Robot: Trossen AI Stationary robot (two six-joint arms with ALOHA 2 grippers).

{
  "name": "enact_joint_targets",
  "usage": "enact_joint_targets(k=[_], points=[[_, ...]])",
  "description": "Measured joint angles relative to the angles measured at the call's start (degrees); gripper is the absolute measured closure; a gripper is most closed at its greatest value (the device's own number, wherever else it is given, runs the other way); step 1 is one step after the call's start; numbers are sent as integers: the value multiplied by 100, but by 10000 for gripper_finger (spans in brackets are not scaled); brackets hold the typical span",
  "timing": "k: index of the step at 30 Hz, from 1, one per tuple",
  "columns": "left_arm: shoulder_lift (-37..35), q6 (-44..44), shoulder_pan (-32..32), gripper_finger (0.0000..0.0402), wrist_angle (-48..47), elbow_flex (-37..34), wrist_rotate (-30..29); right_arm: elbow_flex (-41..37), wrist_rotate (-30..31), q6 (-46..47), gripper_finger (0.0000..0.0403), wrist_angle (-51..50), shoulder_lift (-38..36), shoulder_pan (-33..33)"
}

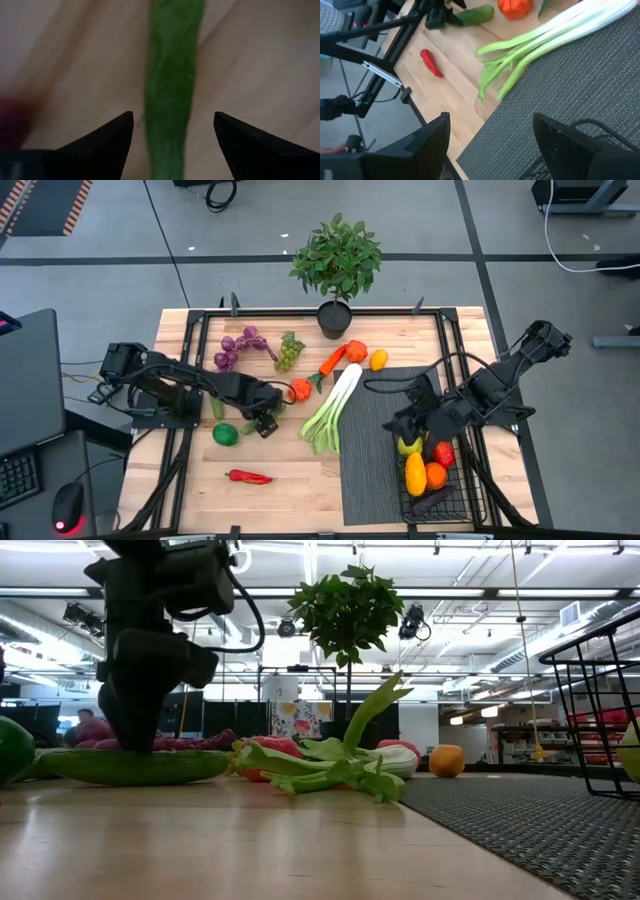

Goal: Build produce basket
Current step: Put the right cucumber into the black wire basket

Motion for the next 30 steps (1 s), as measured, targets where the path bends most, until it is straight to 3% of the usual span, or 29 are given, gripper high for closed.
enact_joint_targets(k=[8,16,25,30], points=[[558,-96,-215,146,556,-54,-192,0,93,-375,118,744,62,-251],[518,-608,-362,271,465,103,-86,0,74,-628,118,790,105,-415],[21,-1057,-367,275,823,1316,-170,0,362,-690,118,999,114,-462],[31,-1132,-402,270,2220,2008,-569,0,925,-877,118,1780,114,-464]])
